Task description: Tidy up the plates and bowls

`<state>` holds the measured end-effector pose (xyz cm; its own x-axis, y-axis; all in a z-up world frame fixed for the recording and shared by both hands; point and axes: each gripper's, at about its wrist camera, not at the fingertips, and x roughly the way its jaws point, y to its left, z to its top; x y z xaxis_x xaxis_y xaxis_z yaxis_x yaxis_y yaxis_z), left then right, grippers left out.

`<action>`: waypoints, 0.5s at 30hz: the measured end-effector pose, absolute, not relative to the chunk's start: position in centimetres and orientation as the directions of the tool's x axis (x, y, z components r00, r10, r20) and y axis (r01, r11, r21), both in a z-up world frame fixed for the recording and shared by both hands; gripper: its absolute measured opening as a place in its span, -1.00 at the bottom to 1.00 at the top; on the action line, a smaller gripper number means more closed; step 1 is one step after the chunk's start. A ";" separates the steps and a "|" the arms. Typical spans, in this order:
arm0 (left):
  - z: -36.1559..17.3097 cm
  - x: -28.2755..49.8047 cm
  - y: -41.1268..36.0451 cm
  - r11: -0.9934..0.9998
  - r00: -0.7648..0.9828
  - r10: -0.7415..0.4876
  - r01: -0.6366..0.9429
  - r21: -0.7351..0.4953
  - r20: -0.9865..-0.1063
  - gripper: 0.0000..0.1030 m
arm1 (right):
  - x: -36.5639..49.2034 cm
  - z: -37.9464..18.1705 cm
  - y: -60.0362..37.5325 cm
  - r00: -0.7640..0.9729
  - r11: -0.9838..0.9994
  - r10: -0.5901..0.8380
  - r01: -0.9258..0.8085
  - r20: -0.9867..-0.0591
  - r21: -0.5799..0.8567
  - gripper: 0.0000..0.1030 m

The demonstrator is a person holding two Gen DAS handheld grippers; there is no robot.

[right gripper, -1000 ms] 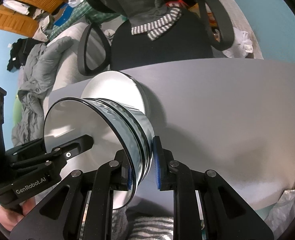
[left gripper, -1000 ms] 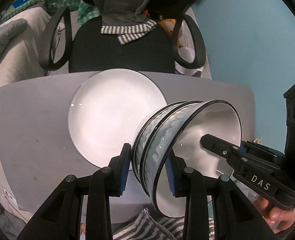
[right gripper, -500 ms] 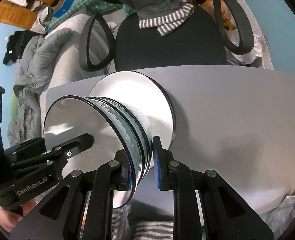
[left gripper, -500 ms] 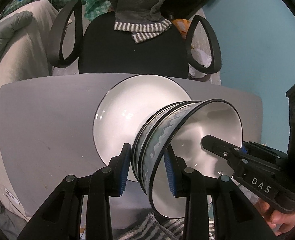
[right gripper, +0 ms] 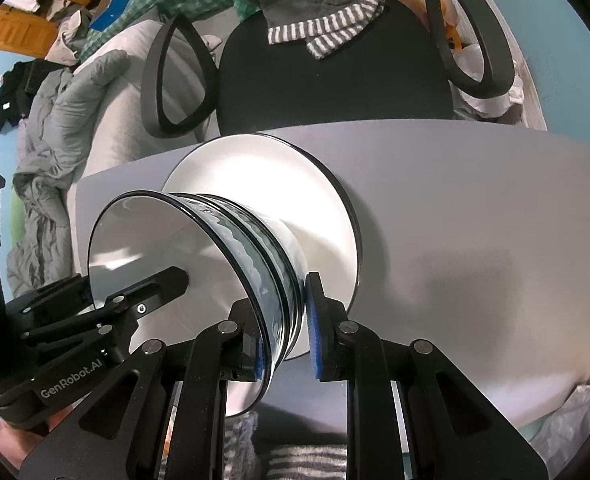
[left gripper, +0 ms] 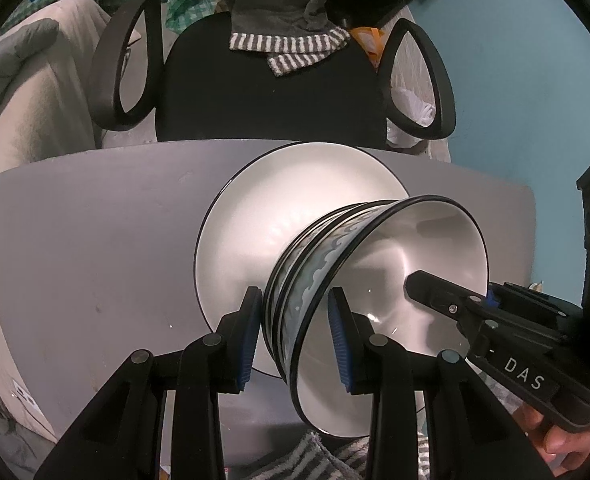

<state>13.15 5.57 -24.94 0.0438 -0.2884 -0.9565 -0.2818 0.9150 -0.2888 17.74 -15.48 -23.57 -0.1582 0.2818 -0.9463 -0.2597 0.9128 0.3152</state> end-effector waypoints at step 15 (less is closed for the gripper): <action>-25.4 13.2 5.3 0.930 0.060 -0.261 -0.252 -0.267 -0.964 -0.34 | 17.9 -24.6 -15.2 -0.171 0.918 0.272 -0.248 -0.947 0.309 -0.65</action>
